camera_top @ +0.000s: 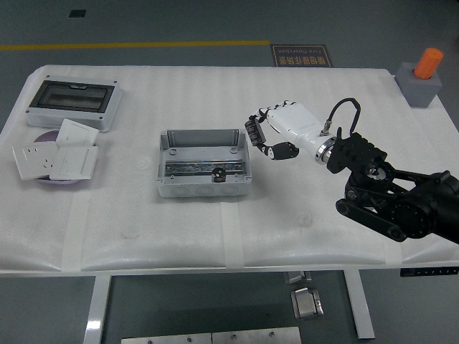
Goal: Pick up the battery,place it into the box
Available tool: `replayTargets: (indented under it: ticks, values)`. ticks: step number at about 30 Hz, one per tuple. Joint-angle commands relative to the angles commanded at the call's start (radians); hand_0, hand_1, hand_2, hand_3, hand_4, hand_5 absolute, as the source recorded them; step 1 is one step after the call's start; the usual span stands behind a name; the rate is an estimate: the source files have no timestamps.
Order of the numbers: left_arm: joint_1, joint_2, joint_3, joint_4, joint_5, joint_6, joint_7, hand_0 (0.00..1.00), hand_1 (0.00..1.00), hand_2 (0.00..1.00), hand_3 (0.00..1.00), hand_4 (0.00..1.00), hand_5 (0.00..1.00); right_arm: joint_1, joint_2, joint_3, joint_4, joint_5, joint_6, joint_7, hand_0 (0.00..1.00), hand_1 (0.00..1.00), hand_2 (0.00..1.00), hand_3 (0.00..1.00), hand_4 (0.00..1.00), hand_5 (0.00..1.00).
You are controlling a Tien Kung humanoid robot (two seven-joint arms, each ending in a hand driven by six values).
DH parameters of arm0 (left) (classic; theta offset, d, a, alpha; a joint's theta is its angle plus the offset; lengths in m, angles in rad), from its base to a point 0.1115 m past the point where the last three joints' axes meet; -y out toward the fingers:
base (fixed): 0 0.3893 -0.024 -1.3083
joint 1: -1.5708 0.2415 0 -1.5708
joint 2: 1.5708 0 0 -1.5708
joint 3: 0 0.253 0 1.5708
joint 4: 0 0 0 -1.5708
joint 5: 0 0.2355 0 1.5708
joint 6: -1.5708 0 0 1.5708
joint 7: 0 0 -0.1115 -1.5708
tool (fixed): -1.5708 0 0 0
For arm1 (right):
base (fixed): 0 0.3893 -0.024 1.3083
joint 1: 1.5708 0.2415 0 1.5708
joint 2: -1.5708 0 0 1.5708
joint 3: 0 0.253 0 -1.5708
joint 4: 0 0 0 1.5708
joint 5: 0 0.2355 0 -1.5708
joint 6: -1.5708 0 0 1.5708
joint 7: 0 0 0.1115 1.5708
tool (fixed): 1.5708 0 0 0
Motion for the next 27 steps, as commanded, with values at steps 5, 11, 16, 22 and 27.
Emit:
replayTargets:
  ticks: [5,11,16,22,27]
  values:
    - [-0.003,0.001,0.004,0.0,-0.005,0.0,0.001,0.609,0.648,0.433,0.491,0.433,0.478,-0.015,0.048,0.029,0.021,0.003,0.011,-0.006,0.814,0.644,0.642,0.668,0.381,0.178]
    - [-0.004,0.002,-0.006,0.0,0.003,-0.002,0.005,0.611,0.648,0.433,0.491,0.436,0.48,-0.018,0.072,0.018,0.006,-0.001,0.048,-0.023,0.815,0.653,0.649,0.679,0.45,0.2]
    - [-0.005,0.003,-0.01,0.0,0.006,-0.004,0.008,0.61,0.648,0.433,0.491,0.436,0.48,-0.017,0.074,0.007,-0.015,-0.006,0.066,-0.028,0.866,0.725,0.755,0.79,0.671,0.281]
    - [-0.008,0.004,-0.005,0.0,0.001,-0.005,0.008,0.61,0.648,0.431,0.491,0.436,0.48,-0.017,0.076,-0.001,-0.026,-0.005,0.07,-0.028,0.998,0.875,0.946,0.998,0.861,0.408]
    - [-0.008,0.004,-0.002,0.0,-0.001,-0.005,0.008,0.61,0.648,0.431,0.489,0.438,0.479,-0.023,0.076,-0.005,-0.032,-0.002,0.07,-0.027,0.998,0.916,0.986,0.998,0.985,0.522]
